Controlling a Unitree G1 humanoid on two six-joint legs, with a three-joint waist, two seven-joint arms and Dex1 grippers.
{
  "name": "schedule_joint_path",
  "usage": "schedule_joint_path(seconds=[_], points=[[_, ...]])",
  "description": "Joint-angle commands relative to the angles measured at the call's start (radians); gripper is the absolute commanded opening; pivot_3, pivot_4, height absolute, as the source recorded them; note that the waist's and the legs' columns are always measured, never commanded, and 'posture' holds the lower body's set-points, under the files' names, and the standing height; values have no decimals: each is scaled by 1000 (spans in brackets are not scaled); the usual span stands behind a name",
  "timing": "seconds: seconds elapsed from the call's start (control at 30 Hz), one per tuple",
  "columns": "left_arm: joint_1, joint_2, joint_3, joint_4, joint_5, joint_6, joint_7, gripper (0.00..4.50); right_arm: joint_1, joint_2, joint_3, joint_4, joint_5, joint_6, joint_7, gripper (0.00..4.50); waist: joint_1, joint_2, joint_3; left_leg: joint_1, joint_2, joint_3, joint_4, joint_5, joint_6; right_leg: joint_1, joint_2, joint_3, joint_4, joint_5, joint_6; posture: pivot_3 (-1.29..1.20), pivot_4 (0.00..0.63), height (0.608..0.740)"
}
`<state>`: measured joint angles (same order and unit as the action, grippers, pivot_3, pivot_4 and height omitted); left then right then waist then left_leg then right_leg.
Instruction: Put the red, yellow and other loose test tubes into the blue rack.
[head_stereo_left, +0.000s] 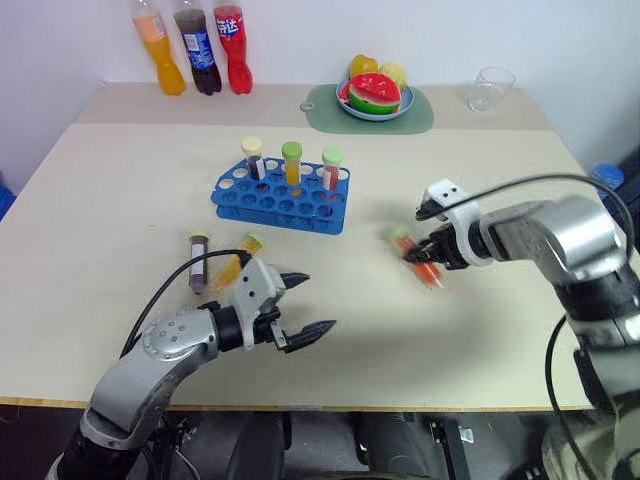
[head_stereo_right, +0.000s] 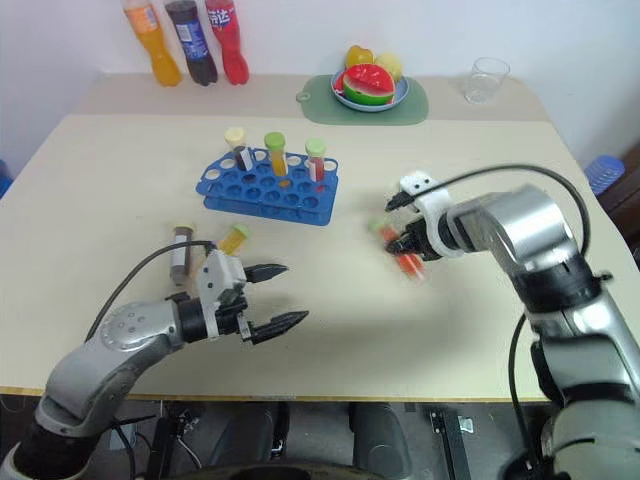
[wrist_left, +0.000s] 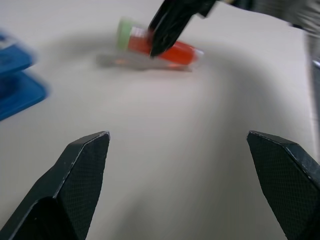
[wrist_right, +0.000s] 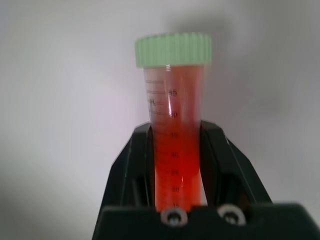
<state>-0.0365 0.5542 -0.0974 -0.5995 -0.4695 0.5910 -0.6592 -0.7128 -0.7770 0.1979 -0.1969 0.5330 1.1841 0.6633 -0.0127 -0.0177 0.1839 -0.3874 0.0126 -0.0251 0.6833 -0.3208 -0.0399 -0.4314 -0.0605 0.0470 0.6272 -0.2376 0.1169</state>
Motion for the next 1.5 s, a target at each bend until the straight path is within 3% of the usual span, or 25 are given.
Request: schedule_joint_path(seconds=[0.03,0.17,0.33,0.43,0.73,1.23,1.37,1.43,1.47,1.5], points=[[14,-45,81,59,36,-98,63,4500,130,133,-150,-152,-13,-399,4,769,-3,0,0,0,0,0,0,0,0,0,0,0,1,0,0,0,150,734],[0,-100,125,148,80,-181,120,4500,203,334,-148,-121,-102,-639,-105,769,-5,0,-1,2,0,0,1,1,-1,1,1,0,3,0,0,0,150,734],[-56,-169,157,255,138,-292,191,4500,179,621,-25,156,-354,-1082,-276,769,-7,0,-1,3,0,0,1,2,-4,1,1,0,4,1,-1,0,150,734],[-49,-173,147,258,140,-311,175,4500,132,700,-23,315,-420,-1209,-335,769,-7,0,-1,3,0,1,0,3,-5,0,0,1,4,1,-1,0,150,734],[-2,-170,162,208,132,-297,192,4500,30,768,-44,615,-475,-1386,-363,769,-9,0,0,3,0,0,0,3,-5,0,0,0,4,1,-1,0,150,734],[-2,-171,159,201,134,-293,206,4500,22,789,-65,699,-477,-1407,-350,769,-14,1,0,3,0,0,0,3,-5,0,0,0,4,1,-1,0,150,734],[-10,-177,162,203,133,-294,215,4500,23,800,-83,690,-450,-1411,-331,2598,-22,1,0,3,0,0,0,3,-5,0,0,0,4,1,-1,0,150,734],[-19,-179,171,198,135,-288,232,4500,21,803,-93,669,-463,-1429,-356,3729,-29,1,0,3,0,0,0,3,-5,0,0,0,5,1,-1,0,150,734],[-31,-176,176,188,132,-273,241,4500,19,800,-98,654,-466,-1436,-361,4127,-30,1,0,3,0,-1,0,3,-5,0,0,0,5,1,-1,0,150,734],[-45,-174,183,174,119,-250,251,4500,18,795,-103,637,-466,-1439,-361,4127,-31,1,0,3,0,-1,0,3,-5,0,0,0,5,1,-1,0,150,734]])
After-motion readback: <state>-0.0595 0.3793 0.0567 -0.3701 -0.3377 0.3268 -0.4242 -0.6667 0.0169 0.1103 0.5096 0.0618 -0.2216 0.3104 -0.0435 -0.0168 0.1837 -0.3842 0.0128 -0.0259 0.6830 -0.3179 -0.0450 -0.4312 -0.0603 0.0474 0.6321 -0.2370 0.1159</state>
